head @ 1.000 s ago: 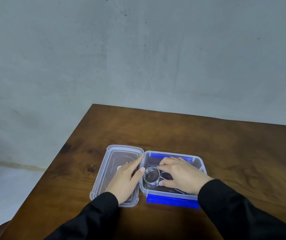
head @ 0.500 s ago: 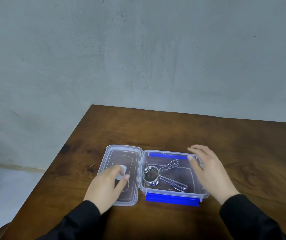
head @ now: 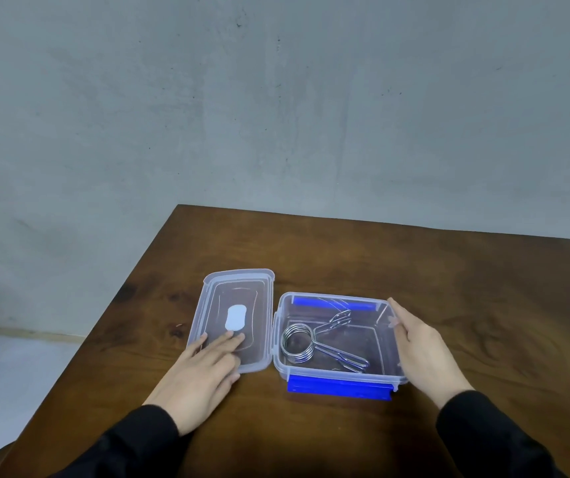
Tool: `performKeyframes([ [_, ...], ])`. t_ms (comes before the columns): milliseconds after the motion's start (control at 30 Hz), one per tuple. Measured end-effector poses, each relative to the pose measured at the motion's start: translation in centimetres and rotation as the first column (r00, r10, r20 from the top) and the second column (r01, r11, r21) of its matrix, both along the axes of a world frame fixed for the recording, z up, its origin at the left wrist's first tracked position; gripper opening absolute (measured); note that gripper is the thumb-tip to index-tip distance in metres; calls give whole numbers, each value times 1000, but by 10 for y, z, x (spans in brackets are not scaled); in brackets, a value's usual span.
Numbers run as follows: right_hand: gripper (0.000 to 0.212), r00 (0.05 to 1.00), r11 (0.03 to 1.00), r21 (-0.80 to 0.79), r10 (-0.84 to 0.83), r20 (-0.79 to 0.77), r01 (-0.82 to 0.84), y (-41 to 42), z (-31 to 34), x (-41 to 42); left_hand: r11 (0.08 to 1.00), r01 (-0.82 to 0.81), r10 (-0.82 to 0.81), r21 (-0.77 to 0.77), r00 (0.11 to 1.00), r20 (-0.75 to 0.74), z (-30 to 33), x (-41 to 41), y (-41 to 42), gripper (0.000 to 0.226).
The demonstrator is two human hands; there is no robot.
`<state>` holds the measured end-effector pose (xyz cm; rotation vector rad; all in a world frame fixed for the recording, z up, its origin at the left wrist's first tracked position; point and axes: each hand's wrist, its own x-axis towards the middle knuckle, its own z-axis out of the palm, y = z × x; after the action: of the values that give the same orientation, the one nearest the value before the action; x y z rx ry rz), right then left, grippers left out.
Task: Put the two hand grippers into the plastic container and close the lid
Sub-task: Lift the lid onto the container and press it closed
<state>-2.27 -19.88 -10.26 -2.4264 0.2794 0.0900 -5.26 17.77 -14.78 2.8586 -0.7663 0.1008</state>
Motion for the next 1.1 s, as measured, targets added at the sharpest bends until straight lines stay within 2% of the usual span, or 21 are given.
performKeyframes([
  [167, 55, 1000, 999, 46, 7, -10, -7, 3, 6, -1, 948, -208, 202, -241, 978, -48, 33, 18, -7, 16],
  [233, 56, 1000, 999, 36, 9, -18, -8, 4, 8, -1, 967, -171, 161, -189, 985, -70, 38, 21, -9, 6],
  [300, 56, 1000, 1000, 24, 2, -16, -1, 3, 7, 0, 989, -124, 113, -79, 984, -136, 33, 24, -10, 27],
  [400, 56, 1000, 1000, 27, 7, -15, -7, 3, 5, -1, 976, -216, 210, -33, 968, -135, 23, 34, -12, 48],
  [500, 57, 1000, 1000, 24, 4, -15, -4, 1, 4, -2, 949, -313, 312, -19, 948, -57, 14, 49, -12, 40],
  [633, 55, 1000, 1000, -29, 7, 0, -7, 1, 2, -1, 946, -323, 323, -17, 946, -20, 10, 63, -16, 25],
  [867, 54, 1000, 1000, -7, 13, 5, -13, -1, 0, -1, 933, -359, 357, 20, 931, 71, 19, 75, -13, 39],
  [933, 53, 1000, 1000, 13, 16, 2, -16, -1, 1, -1, 925, -373, 379, -70, 917, 123, 38, 76, -19, 30],
  [967, 53, 1000, 999, 39, 14, 1, -14, -1, 2, -1, 907, -387, 409, -168, 904, 124, 53, 76, -23, 23],
  [1033, 54, 999, 998, 64, 4, 43, -7, 1, 8, -2, 808, -414, 473, -419, 880, 42, 84, 73, -33, 13],
  [1100, 56, 988, 995, 100, -26, 150, 11, 3, 21, -5, 665, -364, 421, -652, 904, -74, 113, 65, -47, 4],
])
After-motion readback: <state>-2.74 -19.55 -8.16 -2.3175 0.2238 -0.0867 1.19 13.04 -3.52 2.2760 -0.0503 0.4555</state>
